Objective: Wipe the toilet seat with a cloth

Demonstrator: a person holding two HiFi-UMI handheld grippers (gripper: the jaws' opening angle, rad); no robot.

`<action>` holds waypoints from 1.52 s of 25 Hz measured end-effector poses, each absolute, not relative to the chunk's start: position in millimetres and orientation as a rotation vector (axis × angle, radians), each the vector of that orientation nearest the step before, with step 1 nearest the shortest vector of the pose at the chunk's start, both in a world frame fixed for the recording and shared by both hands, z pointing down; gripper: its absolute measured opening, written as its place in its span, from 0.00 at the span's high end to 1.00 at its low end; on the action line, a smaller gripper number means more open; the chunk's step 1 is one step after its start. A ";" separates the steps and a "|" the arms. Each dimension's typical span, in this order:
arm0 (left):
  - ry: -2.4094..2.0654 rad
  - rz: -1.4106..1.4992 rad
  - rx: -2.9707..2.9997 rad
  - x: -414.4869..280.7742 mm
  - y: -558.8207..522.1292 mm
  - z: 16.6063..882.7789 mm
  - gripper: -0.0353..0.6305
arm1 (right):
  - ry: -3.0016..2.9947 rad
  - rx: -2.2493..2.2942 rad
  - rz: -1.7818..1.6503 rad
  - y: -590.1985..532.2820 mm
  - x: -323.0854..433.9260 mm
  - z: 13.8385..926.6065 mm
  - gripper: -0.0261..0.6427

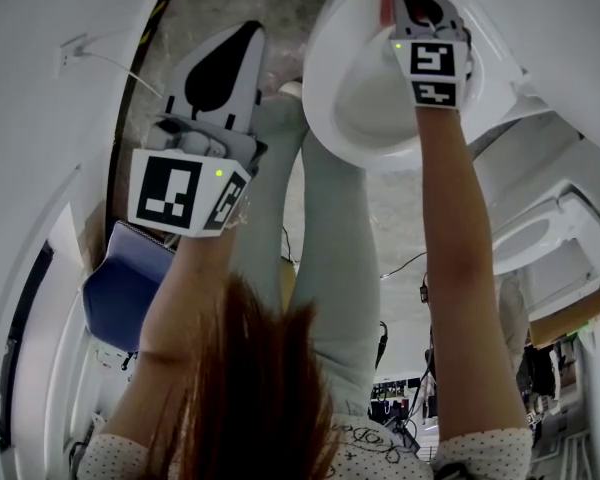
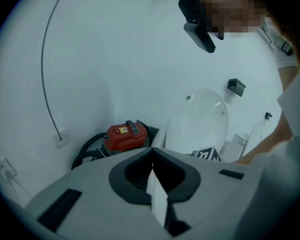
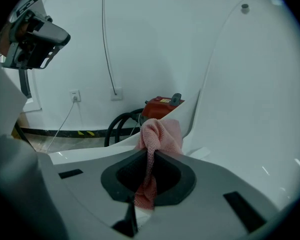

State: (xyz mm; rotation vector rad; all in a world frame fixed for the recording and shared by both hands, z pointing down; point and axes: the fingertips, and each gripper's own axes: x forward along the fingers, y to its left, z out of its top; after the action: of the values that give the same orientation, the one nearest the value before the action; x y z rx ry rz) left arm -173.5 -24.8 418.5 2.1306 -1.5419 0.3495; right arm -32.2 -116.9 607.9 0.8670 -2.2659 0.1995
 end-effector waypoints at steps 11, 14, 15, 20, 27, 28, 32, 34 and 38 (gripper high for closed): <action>-1.514 0.360 2.143 -166.8 -27.0 421.1 0.94 | -2.237 0.972 0.256 -125.8 -11.0 608.4 0.91; -1.508 0.362 2.150 -165.2 -28.1 420.2 0.94 | -2.229 0.997 0.259 -127.9 -5.9 607.0 0.91; -1.506 0.362 2.151 -164.6 -28.1 420.3 0.94 | -2.227 1.004 0.260 -128.3 -4.0 606.6 0.91; -1.497 0.366 2.155 -161.4 -27.7 420.3 0.94 | -2.214 1.041 0.272 -130.9 6.2 605.2 0.91; -1.482 0.351 2.181 -155.0 -31.0 412.8 0.94 | -2.195 1.122 0.418 -132.7 23.3 598.7 0.91; -1.481 0.348 2.187 -153.4 -32.4 409.9 0.94 | -2.204 1.140 0.429 -132.0 27.0 591.6 0.91; -1.476 0.337 2.220 -149.4 -38.2 392.6 0.94 | -2.259 1.249 0.457 -123.9 45.4 548.3 0.91; -1.472 0.329 2.245 -146.8 -42.6 379.9 0.94 | -2.276 1.304 0.454 -119.0 56.4 523.0 0.91; -1.459 0.307 2.301 -136.6 -49.4 348.1 0.94 | -2.299 1.408 0.442 -107.1 81.2 464.6 0.91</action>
State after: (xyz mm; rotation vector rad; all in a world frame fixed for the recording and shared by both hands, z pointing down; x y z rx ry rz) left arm -136.6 -49.4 348.1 2.3011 -1.4592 0.3068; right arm 81.2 -107.1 464.6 1.4083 -2.2988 0.4424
